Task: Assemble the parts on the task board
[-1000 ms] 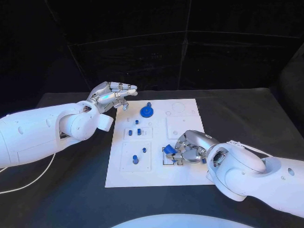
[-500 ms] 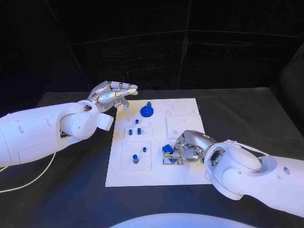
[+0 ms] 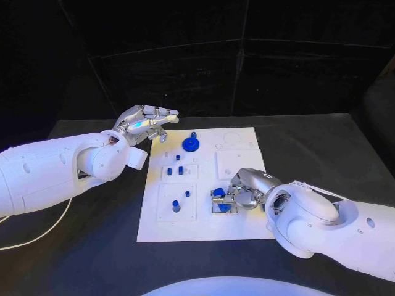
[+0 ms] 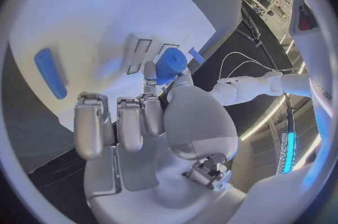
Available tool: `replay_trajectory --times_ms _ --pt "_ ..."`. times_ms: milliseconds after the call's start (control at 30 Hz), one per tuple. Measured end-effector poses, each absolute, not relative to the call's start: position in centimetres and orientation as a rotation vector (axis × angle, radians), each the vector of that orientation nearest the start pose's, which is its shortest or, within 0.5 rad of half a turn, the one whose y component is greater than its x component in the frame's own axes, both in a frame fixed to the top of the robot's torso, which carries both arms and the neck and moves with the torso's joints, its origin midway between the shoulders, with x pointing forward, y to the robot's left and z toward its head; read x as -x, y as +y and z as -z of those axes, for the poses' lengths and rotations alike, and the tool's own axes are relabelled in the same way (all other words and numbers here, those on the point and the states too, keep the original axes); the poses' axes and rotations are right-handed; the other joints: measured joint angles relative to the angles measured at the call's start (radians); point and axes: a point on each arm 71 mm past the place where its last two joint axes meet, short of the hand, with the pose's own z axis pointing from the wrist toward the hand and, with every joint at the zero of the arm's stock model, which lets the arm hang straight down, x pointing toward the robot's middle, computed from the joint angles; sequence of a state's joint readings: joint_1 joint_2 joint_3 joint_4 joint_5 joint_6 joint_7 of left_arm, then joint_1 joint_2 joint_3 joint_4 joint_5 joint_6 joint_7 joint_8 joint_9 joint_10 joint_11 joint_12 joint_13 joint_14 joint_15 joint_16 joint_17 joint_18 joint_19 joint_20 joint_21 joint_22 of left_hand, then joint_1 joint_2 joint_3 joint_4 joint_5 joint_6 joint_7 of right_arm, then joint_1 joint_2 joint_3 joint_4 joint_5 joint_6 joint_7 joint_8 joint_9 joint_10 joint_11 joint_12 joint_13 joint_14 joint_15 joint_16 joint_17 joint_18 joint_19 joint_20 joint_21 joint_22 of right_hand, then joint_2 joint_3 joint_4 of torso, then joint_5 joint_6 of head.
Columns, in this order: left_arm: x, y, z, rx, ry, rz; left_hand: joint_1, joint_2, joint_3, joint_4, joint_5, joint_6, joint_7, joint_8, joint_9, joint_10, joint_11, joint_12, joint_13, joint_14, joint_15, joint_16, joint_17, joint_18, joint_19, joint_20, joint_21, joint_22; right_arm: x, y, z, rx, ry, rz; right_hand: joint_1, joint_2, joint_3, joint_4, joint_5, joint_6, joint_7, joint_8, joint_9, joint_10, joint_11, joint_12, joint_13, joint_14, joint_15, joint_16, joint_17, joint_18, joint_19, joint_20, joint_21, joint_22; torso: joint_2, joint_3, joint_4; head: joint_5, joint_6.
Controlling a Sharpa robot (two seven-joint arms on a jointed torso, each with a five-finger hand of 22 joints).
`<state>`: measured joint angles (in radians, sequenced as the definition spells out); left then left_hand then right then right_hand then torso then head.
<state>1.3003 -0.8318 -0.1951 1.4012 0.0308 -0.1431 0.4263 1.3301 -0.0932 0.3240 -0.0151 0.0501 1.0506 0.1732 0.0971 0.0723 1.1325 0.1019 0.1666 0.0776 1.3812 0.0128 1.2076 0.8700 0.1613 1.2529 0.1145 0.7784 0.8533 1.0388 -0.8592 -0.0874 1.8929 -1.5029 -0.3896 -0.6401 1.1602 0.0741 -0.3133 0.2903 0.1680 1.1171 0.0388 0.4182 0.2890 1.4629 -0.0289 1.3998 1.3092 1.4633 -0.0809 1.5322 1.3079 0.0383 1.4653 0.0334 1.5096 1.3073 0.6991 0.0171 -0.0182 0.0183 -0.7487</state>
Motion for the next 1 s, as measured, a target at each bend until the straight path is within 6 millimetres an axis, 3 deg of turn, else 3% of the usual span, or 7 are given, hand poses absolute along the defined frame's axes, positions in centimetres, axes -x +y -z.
replay_trajectory --times_ms 167,233,433,600,633,833,1000 --pt "-50.68 23.63 18.85 1.060 1.496 1.562 0.000 0.000 0.000 0.000 0.000 0.000 0.000 0.000 0.000 0.000 0.000 0.000 0.000 0.000 0.000 0.000 0.000 0.000 0.000 0.000 0.000 0.000 -37.35 -13.52 23.65 -0.072 1.912 -0.540 -0.049 -0.004 -0.018 0.003 -0.086 -0.007 0.000 0.000 0.010 0.000 0.000 -0.008 0.000 0.000 0.000 0.000 0.000 0.000 0.000 0.000 0.000 0.000 0.000 0.0001 0.0000 0.000 0.001" --pt "-50.68 23.63 18.85 1.060 1.496 1.562 0.000 0.000 0.000 0.000 0.000 0.000 0.000 0.000 0.000 0.000 0.000 0.000 0.000 0.000 0.000 0.000 0.000 0.000 0.000 0.000 0.000 0.000 -37.36 -13.44 23.63 -0.069 1.908 -0.539 -0.078 -0.018 -0.018 0.002 -0.110 -0.007 0.001 0.000 0.015 0.000 0.000 -0.010 0.000 0.000 0.000 -0.005 0.000 0.000 0.000 0.000 0.000 0.000 0.000 0.0001 0.0002 -0.001 0.001" --pt "-50.68 23.65 18.85 1.060 1.496 1.562 0.000 0.000 0.000 0.000 0.000 -0.004 0.004 0.000 0.000 0.000 0.000 0.000 0.000 0.000 0.000 0.000 0.000 0.000 0.000 0.000 0.000 -0.001 -37.38 -13.41 23.56 -0.064 1.898 -0.535 -0.115 -0.039 -0.018 0.002 -0.113 -0.012 0.003 0.000 0.019 0.000 0.000 -0.015 0.000 0.000 0.000 -0.005 0.000 0.000 0.000 0.000 0.000 0.000 0.000 0.0003 0.0005 -0.001 0.001" --pt "-50.68 23.68 18.85 1.060 1.496 1.561 0.000 0.000 0.000 0.000 0.000 -0.004 0.004 0.000 0.000 0.000 0.000 0.000 0.000 0.000 0.000 0.000 0.000 0.000 0.000 0.000 0.000 -0.001 -37.26 -13.54 23.45 -0.058 1.893 -0.536 -0.115 -0.039 0.001 -0.001 -0.113 -0.014 0.001 0.001 0.023 0.000 0.000 -0.015 0.000 0.000 0.000 -0.005 0.000 0.000 0.000 0.000 0.000 0.000 0.000 0.0005 0.0005 -0.001 0.002" --pt "-50.68 23.69 18.85 1.060 1.496 1.561 0.000 0.000 0.000 0.000 0.000 -0.004 0.004 0.000 0.000 0.000 0.000 0.000 0.000 0.000 0.000 0.000 0.000 0.000 0.000 0.000 0.000 -0.001 -37.20 -13.55 23.41 -0.056 1.893 -0.538 -0.100 -0.030 0.010 -0.006 -0.113 -0.014 0.001 0.004 0.024 0.000 0.000 -0.015 0.000 0.000 0.000 -0.005 0.000 0.000 0.000 0.000 0.001 0.000 0.000 0.0006 0.0005 -0.001 0.002" --pt "-50.67 23.74 18.85 1.061 1.496 1.560 0.000 0.000 0.000 0.000 0.000 -0.004 0.004 0.000 0.000 0.000 0.000 0.000 0.000 0.000 0.000 0.000 0.000 0.000 0.000 0.000 0.000 -0.001 -36.81 -13.52 23.17 -0.036 1.892 -0.559 0.018 -0.038 0.040 -0.036 -0.071 -0.017 0.004 0.004 0.034 0.000 0.000 -0.015 0.000 0.000 0.000 -0.005 0.000 0.000 0.000 0.000 0.004 0.000 0.000 0.0012 0.0002 -0.001 0.002" --pt "-50.67 23.75 18.85 1.061 1.495 1.560 0.000 0.000 0.000 0.000 0.000 -0.004 0.004 0.000 0.000 0.000 0.000 0.000 0.000 0.000 0.000 0.000 0.000 0.000 0.000 0.000 0.000 -0.001 -36.68 -13.46 23.10 -0.021 1.894 -0.571 0.071 -0.038 0.048 -0.062 -0.063 -0.017 0.004 0.006 0.038 0.000 0.000 -0.015 0.000 0.000 0.000 -0.005 0.000 0.000 0.000 0.000 0.004 0.000 0.000 0.0012 -0.0004 -0.001 0.002"
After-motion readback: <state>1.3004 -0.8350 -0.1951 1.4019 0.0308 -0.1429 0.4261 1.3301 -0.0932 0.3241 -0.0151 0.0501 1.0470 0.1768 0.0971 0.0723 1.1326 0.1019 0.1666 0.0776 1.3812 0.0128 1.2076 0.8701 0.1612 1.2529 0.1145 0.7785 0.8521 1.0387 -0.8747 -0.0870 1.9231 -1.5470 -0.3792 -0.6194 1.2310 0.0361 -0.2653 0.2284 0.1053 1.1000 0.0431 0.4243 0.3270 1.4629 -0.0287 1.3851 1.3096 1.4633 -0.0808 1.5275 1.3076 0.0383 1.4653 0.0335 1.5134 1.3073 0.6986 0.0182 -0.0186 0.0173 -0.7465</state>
